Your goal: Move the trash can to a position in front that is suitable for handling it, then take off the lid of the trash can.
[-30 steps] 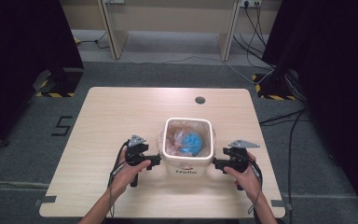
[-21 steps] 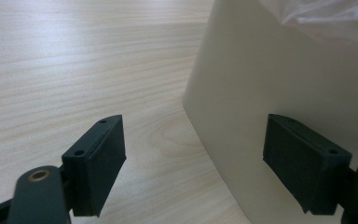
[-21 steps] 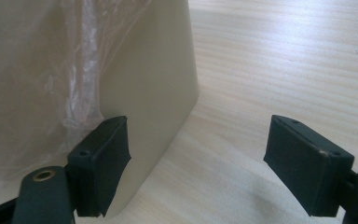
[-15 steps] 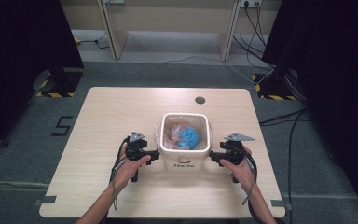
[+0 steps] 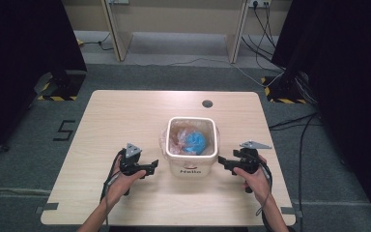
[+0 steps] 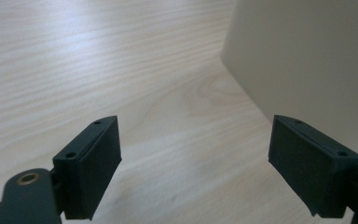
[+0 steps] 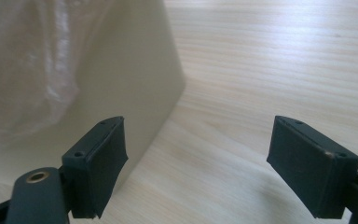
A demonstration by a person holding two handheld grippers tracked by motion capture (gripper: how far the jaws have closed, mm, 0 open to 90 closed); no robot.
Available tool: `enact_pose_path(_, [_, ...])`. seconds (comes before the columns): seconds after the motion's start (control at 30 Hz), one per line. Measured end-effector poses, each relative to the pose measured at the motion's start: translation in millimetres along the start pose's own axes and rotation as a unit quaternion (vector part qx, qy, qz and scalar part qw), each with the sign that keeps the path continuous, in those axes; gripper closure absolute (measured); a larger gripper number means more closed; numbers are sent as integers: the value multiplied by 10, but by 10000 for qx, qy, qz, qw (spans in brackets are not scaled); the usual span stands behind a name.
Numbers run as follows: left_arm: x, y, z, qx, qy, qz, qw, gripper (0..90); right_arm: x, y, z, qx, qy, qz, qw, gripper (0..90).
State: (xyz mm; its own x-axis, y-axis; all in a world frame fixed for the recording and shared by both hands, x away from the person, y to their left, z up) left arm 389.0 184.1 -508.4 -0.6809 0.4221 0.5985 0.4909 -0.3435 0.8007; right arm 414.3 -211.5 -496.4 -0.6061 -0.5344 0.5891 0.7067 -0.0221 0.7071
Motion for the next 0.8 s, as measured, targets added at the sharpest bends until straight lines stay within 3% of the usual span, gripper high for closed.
enact_pose_path(0.27, [94,-243,-17,-471,-102,456,9978,163,67,-24,-82,-104,-139,-62,9998,194])
enact_pose_path(0.4, [101,-321,-29,-565,-55,481,9972,159,80,-29,-97,-134,-165,-81,9997,194])
enact_pose_path(0.5, [132,-365,-3,-480,66,417,9980,148,104,-34,-114,-129,-200,-103,9997,194])
enact_pose_path(0.8, [140,-373,0,-436,107,415,9981,146,152,-1,-129,-153,-192,-195,9995,194])
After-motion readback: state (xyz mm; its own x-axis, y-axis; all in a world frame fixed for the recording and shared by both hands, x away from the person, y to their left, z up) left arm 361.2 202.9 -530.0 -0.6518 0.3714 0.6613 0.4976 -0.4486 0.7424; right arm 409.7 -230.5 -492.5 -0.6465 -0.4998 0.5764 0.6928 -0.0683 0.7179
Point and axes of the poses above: each handheld gripper's, and its own axes: x roughly backward along the jaws, y roughly out of its top, z roughly to its left, the point moved 1 cm from there along -x, roughly forward along the jaws, and after that the axes turned 10 degrees about -x, right-handed, at the moved point
